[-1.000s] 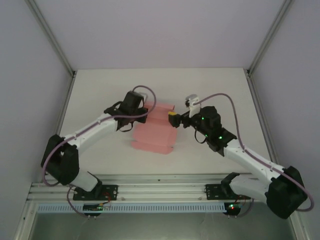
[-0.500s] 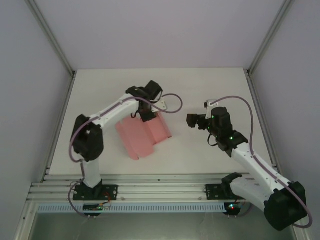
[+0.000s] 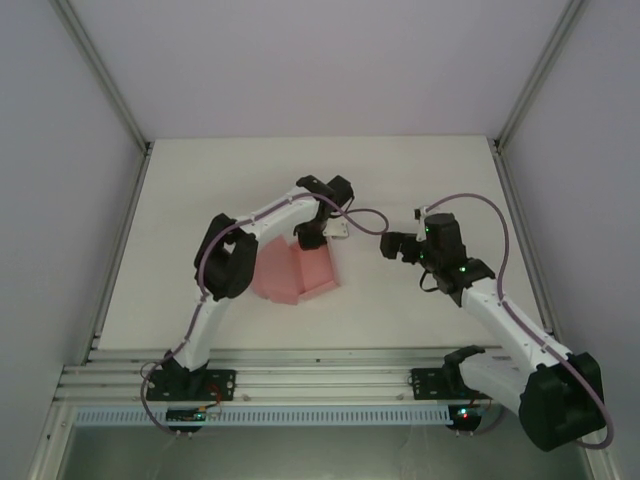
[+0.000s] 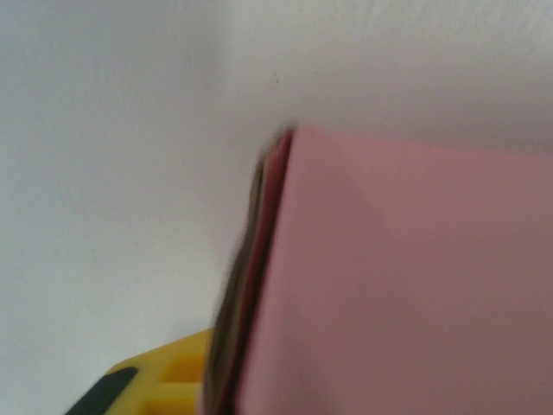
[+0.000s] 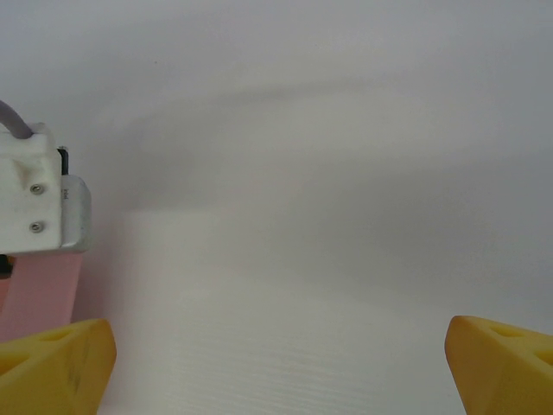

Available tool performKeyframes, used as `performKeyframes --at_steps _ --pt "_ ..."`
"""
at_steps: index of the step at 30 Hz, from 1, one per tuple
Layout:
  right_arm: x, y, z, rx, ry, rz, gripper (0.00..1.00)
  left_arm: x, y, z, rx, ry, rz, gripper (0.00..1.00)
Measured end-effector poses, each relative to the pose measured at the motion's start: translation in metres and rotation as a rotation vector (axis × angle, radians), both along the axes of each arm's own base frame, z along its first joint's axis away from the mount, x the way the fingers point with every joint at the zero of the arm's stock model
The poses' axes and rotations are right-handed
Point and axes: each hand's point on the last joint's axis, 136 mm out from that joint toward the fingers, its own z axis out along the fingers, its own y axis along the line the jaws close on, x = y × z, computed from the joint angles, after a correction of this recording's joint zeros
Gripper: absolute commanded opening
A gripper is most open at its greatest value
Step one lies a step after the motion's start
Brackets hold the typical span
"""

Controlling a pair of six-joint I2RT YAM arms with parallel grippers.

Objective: Assemble paper box

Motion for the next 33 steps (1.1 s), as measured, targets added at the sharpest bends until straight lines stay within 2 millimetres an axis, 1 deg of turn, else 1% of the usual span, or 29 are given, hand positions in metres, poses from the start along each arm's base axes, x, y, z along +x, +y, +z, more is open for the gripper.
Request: performKeyframes --at_steps 1,3,6,8,9,10,11,14,16,22,25,28,30,33 --pt "0.000 -0.001 -0.001 0.005 0.003 -0.003 1.00 0.000 0.000 0.000 0.001 -0.002 0.000 0.47" --pt "-0.001 -0.001 -0.002 0.015 0.010 -0.006 1.00 0.001 -0.002 0.002 -0.004 -0.006 0.000 0.57" --pt "-0.003 -0.001 -0.007 0.021 0.024 -0.001 1.00 -0.001 -0.007 0.002 -0.026 0.004 0.000 0.69" --pt "-0.004 0.000 -0.008 0.025 0.028 0.003 1.00 -0.003 -0.010 0.001 -0.045 0.013 0.002 0.74" --pt "-0.004 0.000 -0.008 0.027 0.029 0.005 1.00 -0.003 -0.012 0.001 -0.054 0.016 0.002 0.79" --pt "-0.004 0.001 -0.008 0.029 0.029 0.007 1.00 -0.003 -0.014 0.001 -0.066 0.015 0.002 0.94" --pt "-0.004 0.001 -0.008 0.031 0.030 0.009 1.00 -0.002 -0.016 0.002 -0.075 0.012 0.001 1.00" --pt "-0.005 0.003 -0.008 0.038 0.033 0.020 1.00 -0.004 -0.018 0.009 -0.107 0.000 0.002 1.00" --pt "-0.006 0.005 -0.008 0.043 0.034 0.032 1.00 -0.006 -0.018 0.018 -0.137 -0.016 -0.001 1.00" --pt "-0.004 0.012 -0.005 0.052 0.013 0.075 1.00 -0.019 -0.007 0.053 -0.229 -0.098 0.012 1.00" --pt "-0.003 0.018 -0.008 0.055 0.018 0.115 1.00 -0.025 -0.002 0.071 -0.286 -0.148 0.035 1.00" --pt "0.002 0.029 -0.008 0.052 0.034 0.171 1.00 -0.027 0.003 0.086 -0.343 -0.211 0.071 1.00" --pt "0.011 0.041 0.000 0.047 0.031 0.210 1.00 -0.024 0.008 0.095 -0.373 -0.275 0.117 1.00" --pt "0.027 0.064 0.019 0.033 0.014 0.274 1.00 -0.021 0.023 0.106 -0.409 -0.374 0.219 1.00"
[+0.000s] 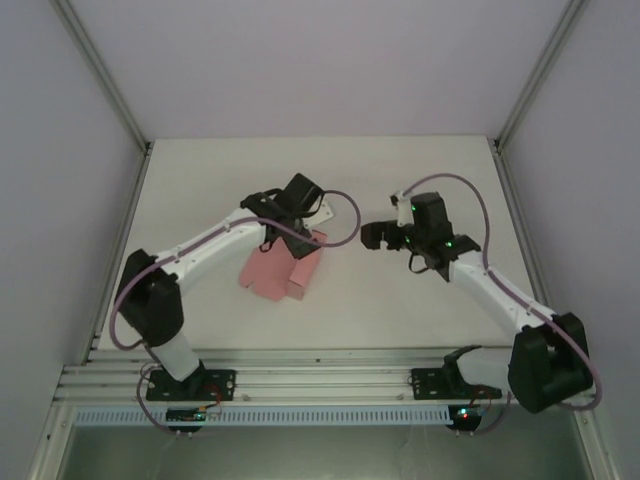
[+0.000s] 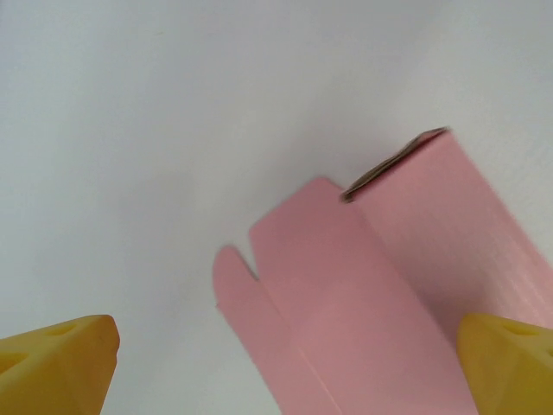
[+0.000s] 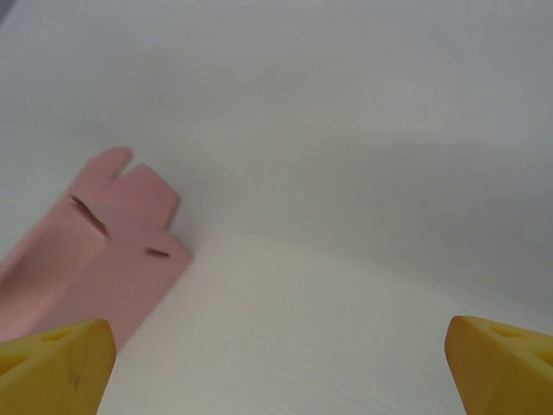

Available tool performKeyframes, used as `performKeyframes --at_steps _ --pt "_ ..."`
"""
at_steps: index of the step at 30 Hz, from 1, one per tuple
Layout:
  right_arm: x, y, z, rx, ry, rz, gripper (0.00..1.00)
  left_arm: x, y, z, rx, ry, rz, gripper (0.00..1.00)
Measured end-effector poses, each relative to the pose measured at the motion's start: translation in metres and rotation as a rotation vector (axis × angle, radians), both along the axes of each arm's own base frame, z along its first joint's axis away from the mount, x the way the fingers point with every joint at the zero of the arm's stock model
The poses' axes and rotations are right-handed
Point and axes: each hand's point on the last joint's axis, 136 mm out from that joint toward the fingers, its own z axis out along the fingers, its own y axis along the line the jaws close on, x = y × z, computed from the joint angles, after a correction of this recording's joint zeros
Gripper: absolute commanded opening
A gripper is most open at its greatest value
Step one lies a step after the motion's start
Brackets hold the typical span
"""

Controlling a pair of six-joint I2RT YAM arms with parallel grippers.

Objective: Assemble paper box

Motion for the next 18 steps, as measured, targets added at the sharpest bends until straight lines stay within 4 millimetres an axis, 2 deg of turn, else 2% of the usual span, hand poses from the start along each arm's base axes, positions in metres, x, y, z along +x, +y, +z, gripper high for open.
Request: performKeyframes --at_steps 6,11,14,18 --pt "0.030 0.055 0.026 -0.070 0.012 0.098 0.98 -0.010 0.046 0.032 -0.175 -0.149 0.287 1.00" --pt "0.050 0.102 0.024 -0.181 0.086 0.154 0.93 -0.026 0.094 0.067 -0.437 -0.235 0.513 1.00" --pt "0.057 0.123 0.010 -0.281 0.148 0.166 0.91 -0.035 0.127 0.064 -0.533 -0.255 0.649 1.00" --pt "0.053 0.141 -0.019 -0.407 0.246 0.191 0.88 -0.043 0.161 0.039 -0.579 -0.230 0.792 1.00"
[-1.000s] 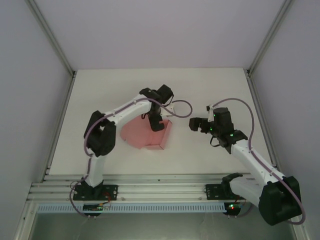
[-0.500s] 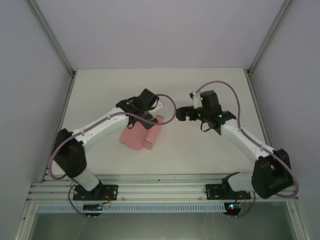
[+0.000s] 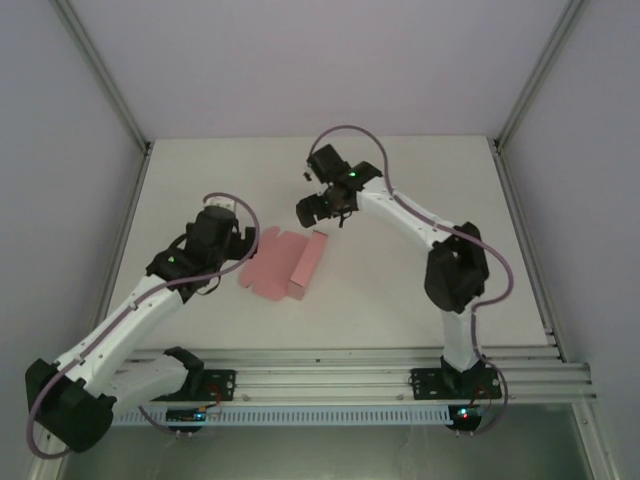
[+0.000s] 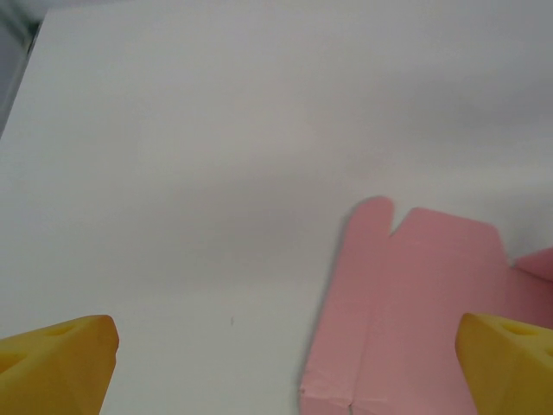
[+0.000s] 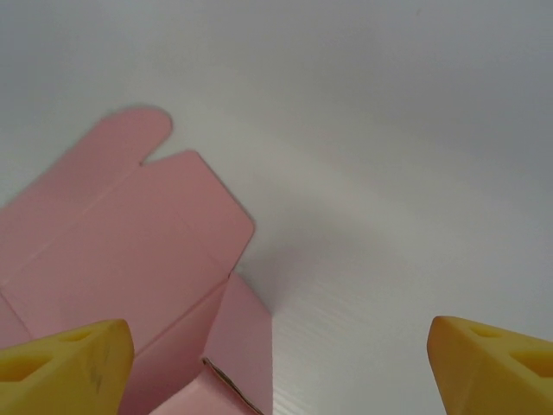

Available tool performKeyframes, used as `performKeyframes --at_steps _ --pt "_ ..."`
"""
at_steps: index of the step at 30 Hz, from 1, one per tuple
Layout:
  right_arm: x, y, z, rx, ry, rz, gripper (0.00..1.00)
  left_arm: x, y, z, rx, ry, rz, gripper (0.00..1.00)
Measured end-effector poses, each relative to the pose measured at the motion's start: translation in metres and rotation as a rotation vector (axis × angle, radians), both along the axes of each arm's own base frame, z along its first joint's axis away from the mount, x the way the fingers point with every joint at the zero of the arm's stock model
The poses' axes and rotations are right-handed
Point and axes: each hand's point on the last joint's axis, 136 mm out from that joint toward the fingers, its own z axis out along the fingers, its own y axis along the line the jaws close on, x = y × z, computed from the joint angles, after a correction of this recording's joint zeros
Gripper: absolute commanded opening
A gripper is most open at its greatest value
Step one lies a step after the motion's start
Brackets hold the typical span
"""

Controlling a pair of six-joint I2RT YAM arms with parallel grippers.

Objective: Assemble paper box

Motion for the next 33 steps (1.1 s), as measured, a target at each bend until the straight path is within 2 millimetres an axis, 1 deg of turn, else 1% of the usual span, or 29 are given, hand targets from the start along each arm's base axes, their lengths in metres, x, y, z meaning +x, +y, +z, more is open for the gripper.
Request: performKeyframes --at_steps 2,6,8,9,10,15,16,19,20,24,30,33 --pt "-0.004 0.008 -0.013 -0.053 0.041 0.016 0.86 -0.002 0.007 -0.011 -0.021 0.024 0.029 1.00" --pt "-0.011 0.019 -0.034 -0.139 0.110 0.064 0.79 -0.004 0.009 -0.022 -0.048 0.050 0.039 1.00" --pt "-0.016 0.021 -0.043 -0.173 0.141 0.087 0.74 -0.004 0.008 -0.025 -0.061 0.056 0.038 1.00" --pt "-0.019 0.019 -0.047 -0.191 0.161 0.096 0.73 -0.004 0.008 -0.026 -0.068 0.056 0.037 1.00" --pt "-0.021 0.017 -0.050 -0.207 0.178 0.104 0.70 -0.003 0.008 -0.026 -0.076 0.056 0.038 1.00" --pt "-0.031 0.005 -0.066 -0.276 0.250 0.127 0.45 0.000 0.006 -0.033 -0.092 0.076 0.038 1.00" --pt "-0.033 0.002 -0.068 -0.287 0.261 0.131 0.36 0.000 0.007 -0.034 -0.092 0.080 0.039 1.00" --pt "-0.035 -0.003 -0.072 -0.304 0.285 0.132 0.14 0.002 0.007 -0.037 -0.093 0.087 0.044 1.00" --pt "-0.036 -0.005 -0.072 -0.308 0.291 0.134 0.11 0.003 0.007 -0.037 -0.095 0.087 0.043 1.00" --pt "-0.039 -0.010 -0.073 -0.307 0.308 0.122 0.02 0.003 0.005 -0.037 -0.100 0.089 0.037 1.00" --pt "-0.041 -0.017 -0.072 -0.274 0.268 0.113 0.00 0.004 0.004 -0.037 -0.110 0.088 0.034 1.00" --pt "-0.039 -0.023 -0.071 -0.251 0.191 0.100 0.00 0.005 0.003 -0.035 -0.119 0.079 0.033 1.00"
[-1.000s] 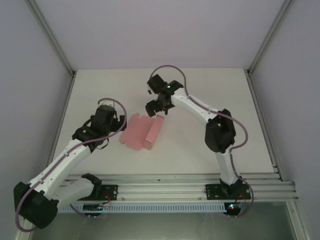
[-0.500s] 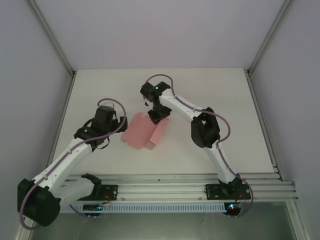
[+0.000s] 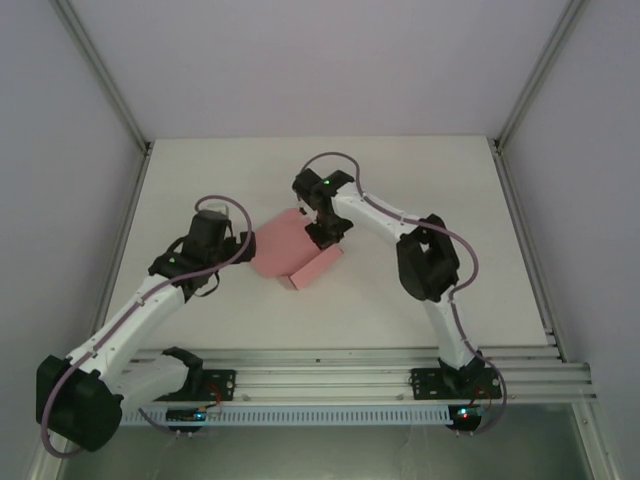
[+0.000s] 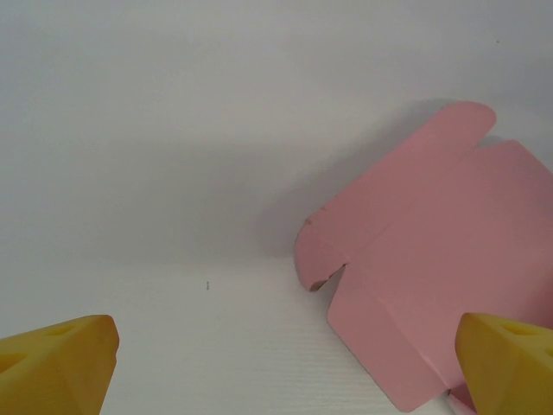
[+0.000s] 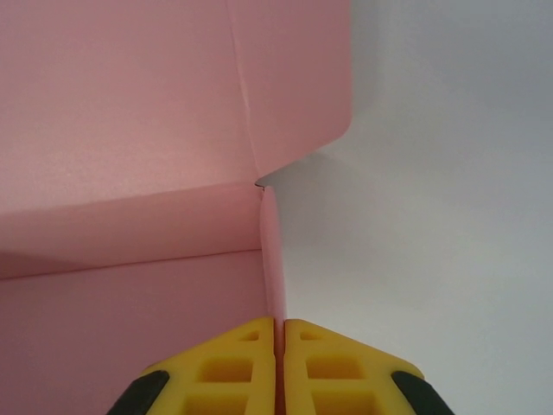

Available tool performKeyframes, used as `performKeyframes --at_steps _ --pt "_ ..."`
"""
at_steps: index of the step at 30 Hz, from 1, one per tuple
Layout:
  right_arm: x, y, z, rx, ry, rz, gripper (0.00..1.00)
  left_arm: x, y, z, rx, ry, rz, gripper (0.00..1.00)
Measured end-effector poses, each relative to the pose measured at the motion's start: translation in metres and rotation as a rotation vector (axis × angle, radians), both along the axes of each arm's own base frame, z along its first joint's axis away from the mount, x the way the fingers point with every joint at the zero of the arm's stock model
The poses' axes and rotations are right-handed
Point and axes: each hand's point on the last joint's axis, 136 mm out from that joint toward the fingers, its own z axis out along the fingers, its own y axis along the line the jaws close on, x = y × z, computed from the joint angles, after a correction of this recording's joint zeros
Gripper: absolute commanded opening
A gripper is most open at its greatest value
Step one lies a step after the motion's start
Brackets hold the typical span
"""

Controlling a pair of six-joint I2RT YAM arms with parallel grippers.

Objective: Assemble paper box

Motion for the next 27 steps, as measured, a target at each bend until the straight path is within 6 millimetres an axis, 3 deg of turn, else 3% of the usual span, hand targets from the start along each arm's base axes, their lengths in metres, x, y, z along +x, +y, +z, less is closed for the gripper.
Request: performKeyframes --at_steps 5,9,15,21,23,27 --pt "0.005 -0.019 0.002 0.092 -0.251 -0.078 0.00 0.003 -0.008 0.002 -0.046 -0.007 -0.017 1.00" --pt "0.013 -0.036 0.002 0.205 -0.474 -0.193 0.00 0.009 -0.028 0.001 -0.128 -0.017 -0.075 0.99" --pt "0.018 -0.034 -0.003 0.280 -0.703 -0.234 0.02 0.021 -0.070 -0.030 -0.265 0.033 -0.215 1.00" --pt "0.008 -0.030 -0.005 0.340 -0.824 -0.212 0.05 0.042 -0.082 -0.060 -0.301 0.090 -0.279 0.79" --pt "0.008 -0.031 -0.004 0.347 -0.835 -0.220 0.05 0.052 -0.081 -0.059 -0.307 0.075 -0.285 0.64" --pt "0.009 -0.033 -0.003 0.357 -0.845 -0.230 0.06 0.070 -0.083 -0.051 -0.325 0.029 -0.327 0.52"
